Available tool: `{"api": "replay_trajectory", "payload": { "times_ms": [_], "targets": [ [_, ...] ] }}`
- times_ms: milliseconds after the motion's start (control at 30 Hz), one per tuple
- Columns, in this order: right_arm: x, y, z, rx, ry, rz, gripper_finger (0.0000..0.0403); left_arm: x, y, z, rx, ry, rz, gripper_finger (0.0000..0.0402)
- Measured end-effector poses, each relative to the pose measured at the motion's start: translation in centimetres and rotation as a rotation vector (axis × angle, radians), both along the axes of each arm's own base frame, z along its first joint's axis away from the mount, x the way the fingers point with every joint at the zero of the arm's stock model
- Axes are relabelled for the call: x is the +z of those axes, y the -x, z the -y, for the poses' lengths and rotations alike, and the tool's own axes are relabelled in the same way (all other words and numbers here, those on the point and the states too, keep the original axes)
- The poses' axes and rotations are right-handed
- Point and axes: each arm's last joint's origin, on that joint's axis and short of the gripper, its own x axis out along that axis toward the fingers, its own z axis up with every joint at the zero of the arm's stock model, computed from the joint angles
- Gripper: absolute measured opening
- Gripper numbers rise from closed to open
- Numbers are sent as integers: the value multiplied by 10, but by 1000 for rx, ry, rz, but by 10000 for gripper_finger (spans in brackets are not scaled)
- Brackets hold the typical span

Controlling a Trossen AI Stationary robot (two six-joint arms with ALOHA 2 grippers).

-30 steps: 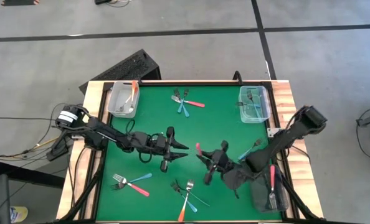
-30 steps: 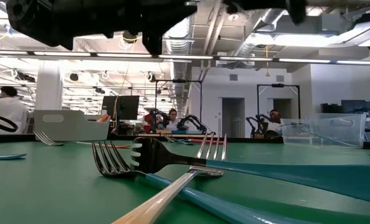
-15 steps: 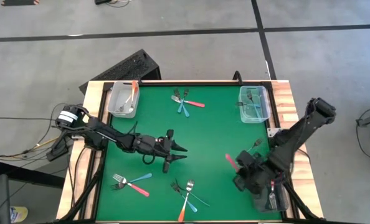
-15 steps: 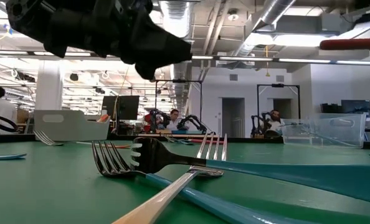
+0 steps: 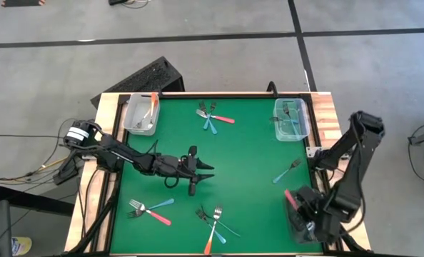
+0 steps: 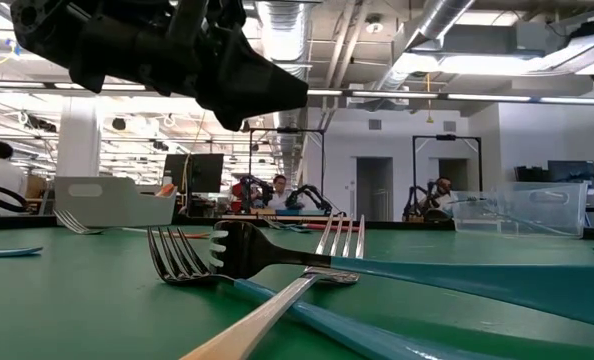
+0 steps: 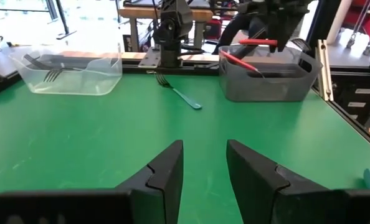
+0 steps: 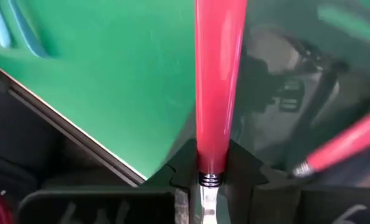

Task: Sort silverware by color (type)
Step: Put the pink fork into the black bin, then put the blue fork into the transparent bin

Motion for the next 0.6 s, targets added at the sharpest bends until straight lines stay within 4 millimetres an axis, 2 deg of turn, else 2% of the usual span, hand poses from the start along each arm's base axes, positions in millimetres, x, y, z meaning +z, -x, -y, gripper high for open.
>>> {"api": "replay_trajectory", "payload": {
  "times_ms": [300, 433, 600],
  "targets": [
    [-18, 6, -12, 25, 47, -139, 152, 0, 0, 0, 12, -2, 1, 110],
    [-19, 3, -5, -22, 78, -190, 185, 0, 0, -1, 21, -4, 1, 110],
    [-12, -6, 13, -55, 141, -202, 194, 2, 0, -1, 23, -1, 17, 110]
  ]
}}
